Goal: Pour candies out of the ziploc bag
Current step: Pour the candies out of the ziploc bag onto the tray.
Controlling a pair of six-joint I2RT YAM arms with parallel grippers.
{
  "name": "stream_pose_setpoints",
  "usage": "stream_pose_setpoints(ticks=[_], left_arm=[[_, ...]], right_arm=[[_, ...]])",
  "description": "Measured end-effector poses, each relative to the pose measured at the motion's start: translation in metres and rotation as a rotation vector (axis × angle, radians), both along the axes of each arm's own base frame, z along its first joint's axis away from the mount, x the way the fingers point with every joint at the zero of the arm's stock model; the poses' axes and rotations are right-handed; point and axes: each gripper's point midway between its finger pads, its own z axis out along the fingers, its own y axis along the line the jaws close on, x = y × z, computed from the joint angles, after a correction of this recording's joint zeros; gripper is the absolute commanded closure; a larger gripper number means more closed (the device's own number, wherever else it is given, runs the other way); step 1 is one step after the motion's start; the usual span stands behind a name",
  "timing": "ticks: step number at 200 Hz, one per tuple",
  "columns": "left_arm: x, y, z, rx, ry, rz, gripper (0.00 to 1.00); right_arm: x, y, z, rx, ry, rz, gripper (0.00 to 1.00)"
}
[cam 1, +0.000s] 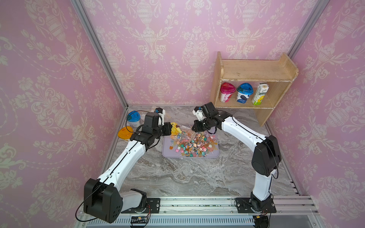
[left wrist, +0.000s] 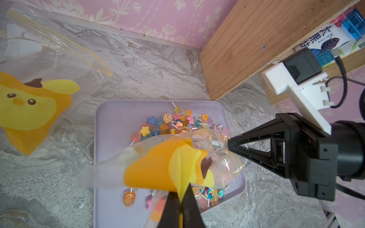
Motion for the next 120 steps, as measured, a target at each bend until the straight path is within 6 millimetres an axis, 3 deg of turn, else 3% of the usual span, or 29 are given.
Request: stream_pose_setpoints(ticks=[58, 120], left_arm=[[0.002, 0.003, 0.0, 0.016, -0.006, 0.01, 1.0], [0.011, 0.003, 0.013, 0.014, -0.034, 0.014, 1.0]], right_arm=[[0.002, 0.001, 0.008, 0.006, -0.009, -0.001, 1.0], [0.006, 0.004, 0.012, 0.01, -0.017, 0.001, 1.0]])
